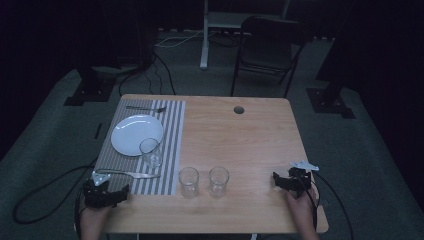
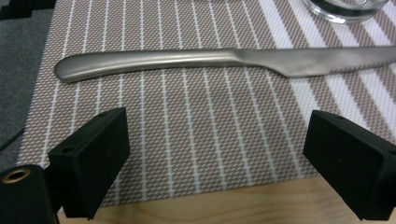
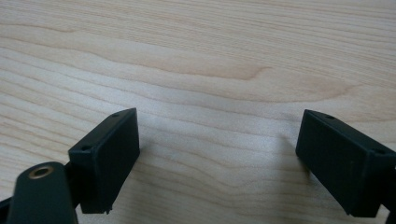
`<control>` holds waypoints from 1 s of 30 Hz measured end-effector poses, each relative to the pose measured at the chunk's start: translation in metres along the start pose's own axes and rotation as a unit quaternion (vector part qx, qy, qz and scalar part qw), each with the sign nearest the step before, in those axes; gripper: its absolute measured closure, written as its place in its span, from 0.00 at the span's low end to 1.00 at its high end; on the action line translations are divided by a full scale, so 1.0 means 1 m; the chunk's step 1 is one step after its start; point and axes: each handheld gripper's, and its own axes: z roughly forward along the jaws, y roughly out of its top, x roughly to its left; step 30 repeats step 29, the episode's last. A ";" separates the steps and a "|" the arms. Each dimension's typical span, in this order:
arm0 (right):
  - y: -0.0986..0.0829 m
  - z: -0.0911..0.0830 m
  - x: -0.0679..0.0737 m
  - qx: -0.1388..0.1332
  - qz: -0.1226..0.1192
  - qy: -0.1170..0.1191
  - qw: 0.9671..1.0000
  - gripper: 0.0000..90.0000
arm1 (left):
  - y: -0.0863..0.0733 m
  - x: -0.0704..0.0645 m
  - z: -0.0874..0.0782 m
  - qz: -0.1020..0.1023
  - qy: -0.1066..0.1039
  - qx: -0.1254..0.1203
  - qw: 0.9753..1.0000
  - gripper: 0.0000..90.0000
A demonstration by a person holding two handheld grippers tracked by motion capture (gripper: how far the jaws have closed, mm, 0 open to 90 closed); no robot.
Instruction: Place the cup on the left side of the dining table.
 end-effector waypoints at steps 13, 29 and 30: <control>0.000 0.000 0.000 0.000 0.000 0.000 1.000 0.15 | -0.007 0.015 0.003 -0.012 -0.002 -0.017 1.000 0.09; 0.000 0.000 0.000 0.000 -0.004 0.003 1.000 0.14 | -0.007 0.015 0.003 -0.014 -0.001 -0.017 1.000 0.09; 0.000 0.000 0.000 0.000 -0.004 0.003 1.000 0.14 | -0.007 0.015 0.003 -0.014 -0.001 -0.017 1.000 0.09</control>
